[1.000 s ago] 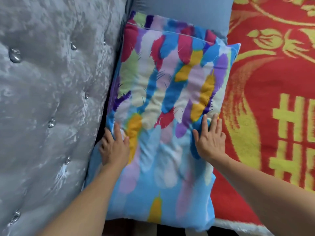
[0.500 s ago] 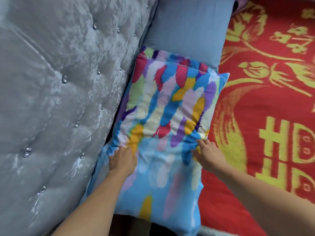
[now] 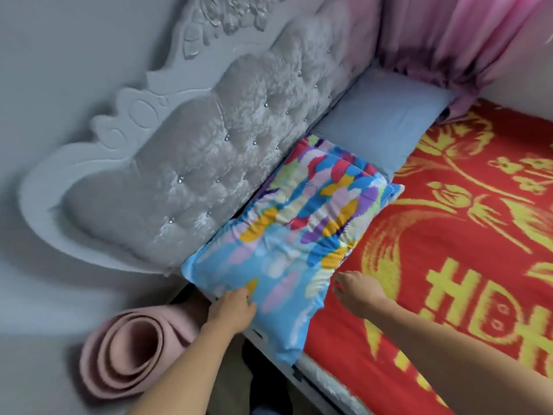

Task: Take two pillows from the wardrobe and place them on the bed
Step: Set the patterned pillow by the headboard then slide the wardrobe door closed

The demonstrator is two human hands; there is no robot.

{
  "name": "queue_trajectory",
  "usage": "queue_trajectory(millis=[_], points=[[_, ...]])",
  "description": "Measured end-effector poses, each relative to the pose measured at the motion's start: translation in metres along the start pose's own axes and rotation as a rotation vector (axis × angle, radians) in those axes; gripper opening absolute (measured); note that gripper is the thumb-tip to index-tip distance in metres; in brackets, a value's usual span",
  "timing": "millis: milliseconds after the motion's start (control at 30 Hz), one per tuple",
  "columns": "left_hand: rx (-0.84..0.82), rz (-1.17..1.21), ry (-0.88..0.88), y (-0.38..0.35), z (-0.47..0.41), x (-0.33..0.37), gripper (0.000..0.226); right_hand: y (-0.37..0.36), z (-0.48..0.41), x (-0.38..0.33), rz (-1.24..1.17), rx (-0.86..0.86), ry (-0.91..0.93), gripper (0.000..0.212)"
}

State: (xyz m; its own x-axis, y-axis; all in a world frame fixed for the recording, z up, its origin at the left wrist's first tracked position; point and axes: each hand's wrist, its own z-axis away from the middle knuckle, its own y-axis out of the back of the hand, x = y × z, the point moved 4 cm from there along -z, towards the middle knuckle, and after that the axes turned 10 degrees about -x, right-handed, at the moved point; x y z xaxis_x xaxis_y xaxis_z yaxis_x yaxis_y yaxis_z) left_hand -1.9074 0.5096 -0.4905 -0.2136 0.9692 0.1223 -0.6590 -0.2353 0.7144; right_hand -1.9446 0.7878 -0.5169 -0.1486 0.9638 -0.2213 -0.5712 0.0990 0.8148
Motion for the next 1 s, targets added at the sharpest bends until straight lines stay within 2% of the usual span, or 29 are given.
queue_trajectory(millis=[167,433,700,867,1000], points=[[0.077,0.133,0.106,-0.032,0.096,-0.048,0.029,0.014,0.024,-0.056,0.166,-0.042,0.172,0.027],[0.162,0.3,0.302,-0.111,0.254,-0.14,0.03,-0.014,0.084,-0.204,0.341,-0.065,0.469,0.03],[0.207,0.526,0.501,-0.246,0.437,-0.199,0.033,-0.104,0.217,-0.33,0.495,-0.088,0.731,0.03],[0.183,0.607,0.707,-0.348,0.583,-0.235,0.042,-0.189,0.343,-0.412,0.595,-0.131,0.98,0.025],[0.206,0.665,0.86,-0.404,0.674,-0.261,0.043,-0.234,0.428,-0.475,0.643,-0.131,1.134,0.028]])
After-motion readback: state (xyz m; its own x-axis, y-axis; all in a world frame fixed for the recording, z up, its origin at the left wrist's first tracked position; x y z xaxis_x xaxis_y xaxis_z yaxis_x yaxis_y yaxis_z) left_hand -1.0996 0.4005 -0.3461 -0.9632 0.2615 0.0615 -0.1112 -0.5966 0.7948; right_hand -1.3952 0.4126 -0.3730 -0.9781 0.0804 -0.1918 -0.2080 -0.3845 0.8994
